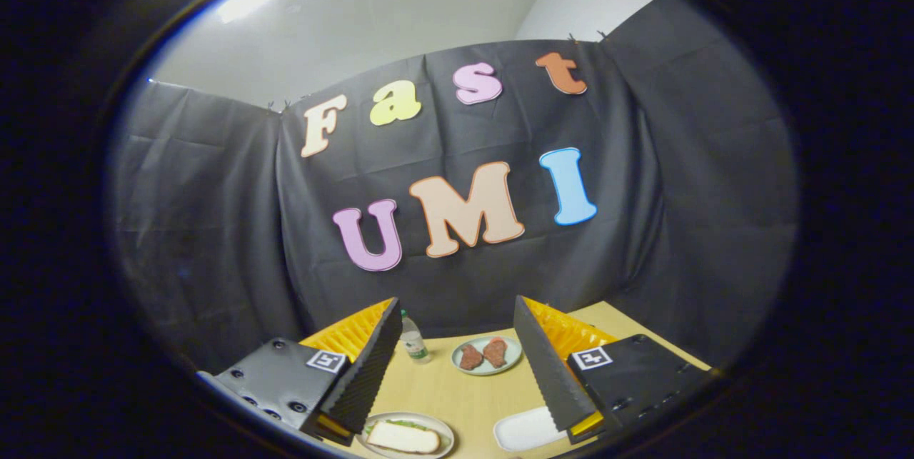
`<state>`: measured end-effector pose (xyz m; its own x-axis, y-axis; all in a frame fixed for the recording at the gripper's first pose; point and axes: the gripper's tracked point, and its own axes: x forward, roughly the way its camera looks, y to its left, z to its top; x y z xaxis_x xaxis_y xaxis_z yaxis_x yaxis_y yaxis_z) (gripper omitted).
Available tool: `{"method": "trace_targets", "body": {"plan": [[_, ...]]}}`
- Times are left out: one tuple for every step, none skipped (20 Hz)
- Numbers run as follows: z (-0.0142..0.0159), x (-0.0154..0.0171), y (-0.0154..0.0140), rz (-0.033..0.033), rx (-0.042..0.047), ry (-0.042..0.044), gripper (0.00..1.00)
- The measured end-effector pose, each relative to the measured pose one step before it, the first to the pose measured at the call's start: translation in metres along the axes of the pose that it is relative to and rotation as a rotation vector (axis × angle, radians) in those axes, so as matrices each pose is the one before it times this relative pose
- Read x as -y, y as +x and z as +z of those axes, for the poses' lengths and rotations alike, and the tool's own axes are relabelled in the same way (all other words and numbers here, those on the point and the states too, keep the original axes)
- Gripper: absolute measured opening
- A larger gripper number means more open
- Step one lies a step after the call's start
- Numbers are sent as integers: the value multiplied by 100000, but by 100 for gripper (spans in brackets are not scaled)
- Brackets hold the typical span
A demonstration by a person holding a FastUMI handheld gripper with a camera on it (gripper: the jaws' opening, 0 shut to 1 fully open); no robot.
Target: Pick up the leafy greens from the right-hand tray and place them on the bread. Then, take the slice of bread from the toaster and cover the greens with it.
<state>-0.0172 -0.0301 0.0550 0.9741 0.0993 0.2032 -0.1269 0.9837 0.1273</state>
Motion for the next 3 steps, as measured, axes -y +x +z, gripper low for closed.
{"method": "trace_targets", "body": {"plan": [[227,586,-227,-200,261,-934,99],[122,809,-295,85,-24,-742,99],[279,411,-259,284,85,-508,99]]}}
